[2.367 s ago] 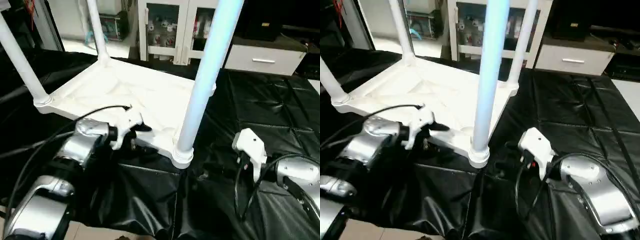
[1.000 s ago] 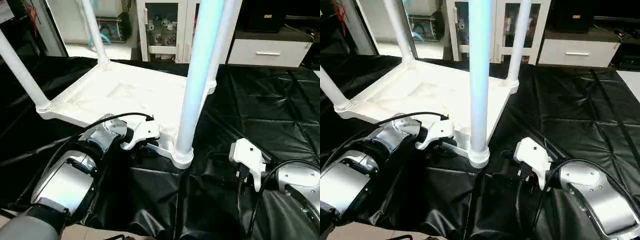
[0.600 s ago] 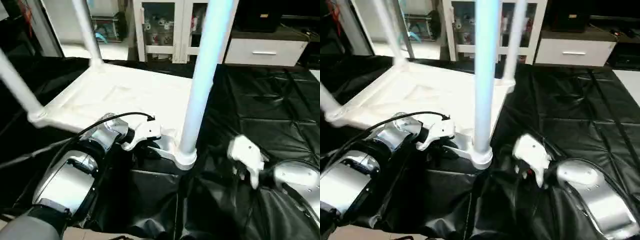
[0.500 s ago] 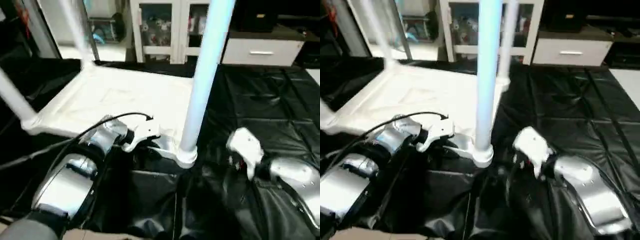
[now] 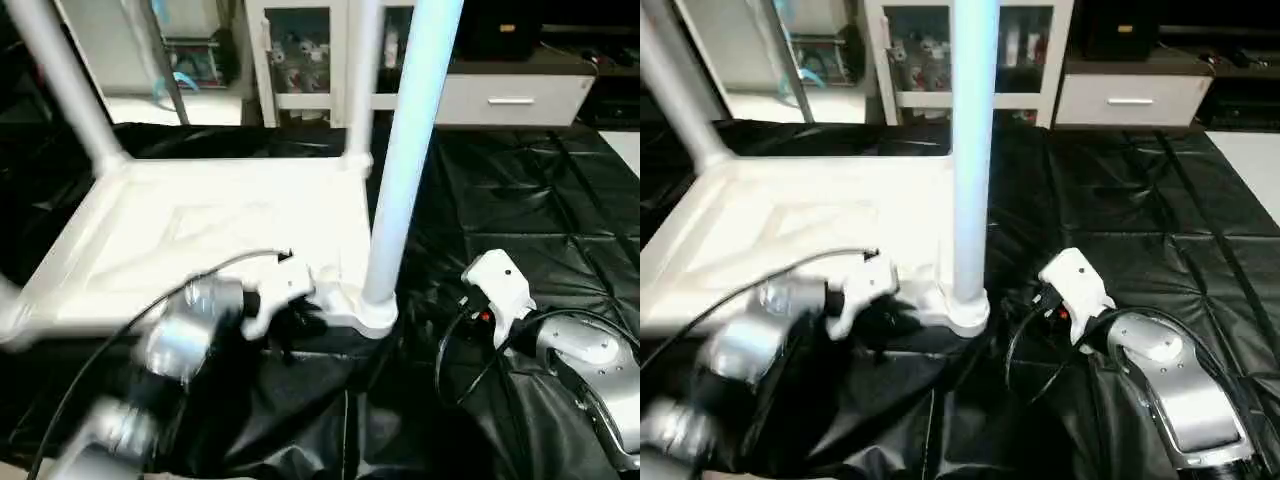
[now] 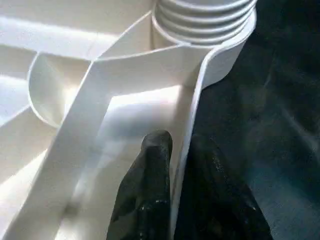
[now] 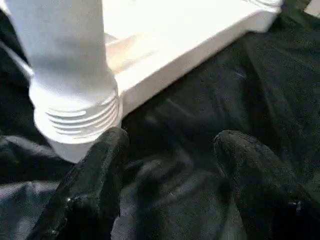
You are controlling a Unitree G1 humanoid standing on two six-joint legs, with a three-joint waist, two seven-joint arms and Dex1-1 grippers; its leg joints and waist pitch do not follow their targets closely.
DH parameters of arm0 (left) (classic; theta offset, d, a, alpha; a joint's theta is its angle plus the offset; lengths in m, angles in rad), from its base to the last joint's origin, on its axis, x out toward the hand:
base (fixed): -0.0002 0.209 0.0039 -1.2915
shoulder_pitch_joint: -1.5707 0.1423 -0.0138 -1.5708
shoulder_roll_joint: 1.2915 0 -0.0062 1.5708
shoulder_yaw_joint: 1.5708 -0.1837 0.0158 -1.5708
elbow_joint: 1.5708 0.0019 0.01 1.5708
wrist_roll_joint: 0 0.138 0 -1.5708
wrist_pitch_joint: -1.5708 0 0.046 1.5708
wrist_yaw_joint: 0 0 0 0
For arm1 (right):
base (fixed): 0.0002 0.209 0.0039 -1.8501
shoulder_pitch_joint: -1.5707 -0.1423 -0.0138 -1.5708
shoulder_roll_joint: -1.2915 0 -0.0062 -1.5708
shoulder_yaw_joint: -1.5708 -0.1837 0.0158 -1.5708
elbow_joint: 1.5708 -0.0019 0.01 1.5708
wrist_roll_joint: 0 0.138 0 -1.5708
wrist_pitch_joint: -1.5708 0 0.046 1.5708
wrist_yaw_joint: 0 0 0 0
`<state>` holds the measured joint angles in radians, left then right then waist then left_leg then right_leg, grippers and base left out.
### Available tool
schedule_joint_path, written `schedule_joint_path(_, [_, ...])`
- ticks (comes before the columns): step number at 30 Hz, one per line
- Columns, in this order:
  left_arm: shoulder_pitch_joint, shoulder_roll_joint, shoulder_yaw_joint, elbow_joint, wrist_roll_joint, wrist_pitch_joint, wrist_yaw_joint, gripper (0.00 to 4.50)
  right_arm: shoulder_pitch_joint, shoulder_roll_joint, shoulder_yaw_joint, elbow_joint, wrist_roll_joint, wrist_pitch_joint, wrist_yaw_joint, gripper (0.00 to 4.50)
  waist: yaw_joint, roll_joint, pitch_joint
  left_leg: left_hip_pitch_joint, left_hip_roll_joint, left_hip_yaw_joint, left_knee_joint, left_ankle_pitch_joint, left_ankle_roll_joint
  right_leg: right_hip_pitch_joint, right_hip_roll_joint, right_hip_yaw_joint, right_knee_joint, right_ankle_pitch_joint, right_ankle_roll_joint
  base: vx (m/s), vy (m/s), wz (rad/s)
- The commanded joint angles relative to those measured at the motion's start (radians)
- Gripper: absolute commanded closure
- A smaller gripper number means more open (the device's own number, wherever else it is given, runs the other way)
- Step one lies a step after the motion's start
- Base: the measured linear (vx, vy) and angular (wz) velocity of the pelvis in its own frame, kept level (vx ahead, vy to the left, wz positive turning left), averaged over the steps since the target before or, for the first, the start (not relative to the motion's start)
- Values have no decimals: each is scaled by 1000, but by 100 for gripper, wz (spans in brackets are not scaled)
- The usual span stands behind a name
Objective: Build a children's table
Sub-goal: Rotate table base
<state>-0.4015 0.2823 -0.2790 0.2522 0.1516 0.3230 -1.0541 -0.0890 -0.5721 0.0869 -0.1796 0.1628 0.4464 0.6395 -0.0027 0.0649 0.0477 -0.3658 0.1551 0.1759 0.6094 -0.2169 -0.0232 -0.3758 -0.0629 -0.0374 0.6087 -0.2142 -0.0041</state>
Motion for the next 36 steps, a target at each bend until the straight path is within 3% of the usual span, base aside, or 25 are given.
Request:
schedule_joint_path(1, [60, -23, 6, -3, -27, 61, 54, 413, -8, -7, 4, 4, -3, 2, 0, 141, 10, -32, -47, 2, 78, -31, -76, -126, 109, 40, -94, 46, -78, -151, -269, 0, 0, 0])
schedule_joint_path(2, [65, -25, 4, -9, -28, 59, 56, 413, -9, -8, 5, 4, -3, 1, 1, 141, 11, -32, -45, 2, 77, -30, -76, -135, 107, 38, -94, 46, -81, -170, -265, 0, 0, 0])
schedule_joint_path(4, [67, -33, 3, 5, -44, -40, 67, 425, -13, -10, 7, 6, 0, -5, 10, 141, 14, -38, -43, 4, 75, -31, -79, -173, 92, 34, -91, 46, -88, -243, -239, 0, 0, 0])
schedule_joint_path(6, [67, -30, 2, 12, -40, -98, 76, 428, -15, -11, 7, 8, -1, -8, 16, 141, 16, -35, -43, 4, 75, -33, -81, -181, 84, 32, -90, 47, -89, -261, -224, 0, 0, 0])
schedule_joint_path(8, [64, -28, 3, 24, -41, -149, 77, 428, -17, -13, 8, 9, -2, -11, 21, 141, 15, -35, -45, 1, 76, -34, -81, -167, 83, 34, -90, 47, -84, -227, -218, 0, 0, 0])
schedule_joint_path(9, [59, -21, 5, 30, -39, -171, 76, 388, -18, -14, 8, 10, -3, -11, 25, 141, 15, -35, -47, 2, 76, -34, -80, -161, 84, 33, -90, 47, -83, -214, -220, 0, 0, 0])
schedule_joint_path(10, [58, -20, 6, 32, -40, -172, 75, 378, -19, -15, 8, 10, -3, -12, 26, 141, 16, -34, -48, 3, 76, -33, -80, -150, 88, 34, -90, 47, -81, -188, -225, 0, 0, 0])
schedule_joint_path(15, [45, 9, 3, 6, -23, -127, 73, 358, -19, -17, 9, 4, -6, -10, 35, 141, 19, -31, -51, 4, 78, -32, -75, -112, 97, 34, -91, 47, -73, -113, -247, 0, 0, 0])
schedule_joint_path(18, [22, 3, -2, 54, -23, -153, 79, 358, -15, -18, 9, -3, -5, -8, 38, 141, 18, -33, -50, 4, 77, -32, -76, -122, 98, 35, -88, 45, -72, -92, -258, 0, 0, 0])
schedule_joint_path(25, [-19, -7, -39, 167, -15, -203, 69, 358, -5, -28, 1, -22, 10, -8, 65, 141, 21, -31, -46, 10, 77, -31, -80, -191, 64, 33, -90, 48, -83, -194, -241, 0, 0, 0])
schedule_joint_path(28, [-47, 7, -76, 215, 6, -197, 36, 358, -9, -43, -7, -19, 22, -18, 88, 141, 23, -30, -41, 13, 77, -32, -83, -230, 48, 30, -91, 49, -89, -264, -227, 0, 0, 0])
schedule_joint_path(29, [-55, 9, -80, 226, 9, -196, 31, 358, -11, -47, -10, -17, 23, -21, 93, 141, 23, -32, -37, 16, 76, -33, -86, -268, 32, 28, -92, 50, -96, -336, -209, 0, 0, 0])
schedule_joint_path(31, [-64, 10, -83, 243, 10, -199, 27, 358, -13, -51, -13, -13, 23, -25, 99, 141, 23, -33, -35, 21, 76, -36, -89, -299, 19, 25, -93, 51, -101, -391, -193, 0, 0, 0])
schedule_joint_path(36, [-117, 12, -120, 325, 19, -225, -21, 358, -38, -63, -21, 5, 28, -37, 127, 141, 22, -35, -35, 20, 75, -38, -90, -300, 16, 24, -94, 53, -105, -421, -177, 0, 0, 0])
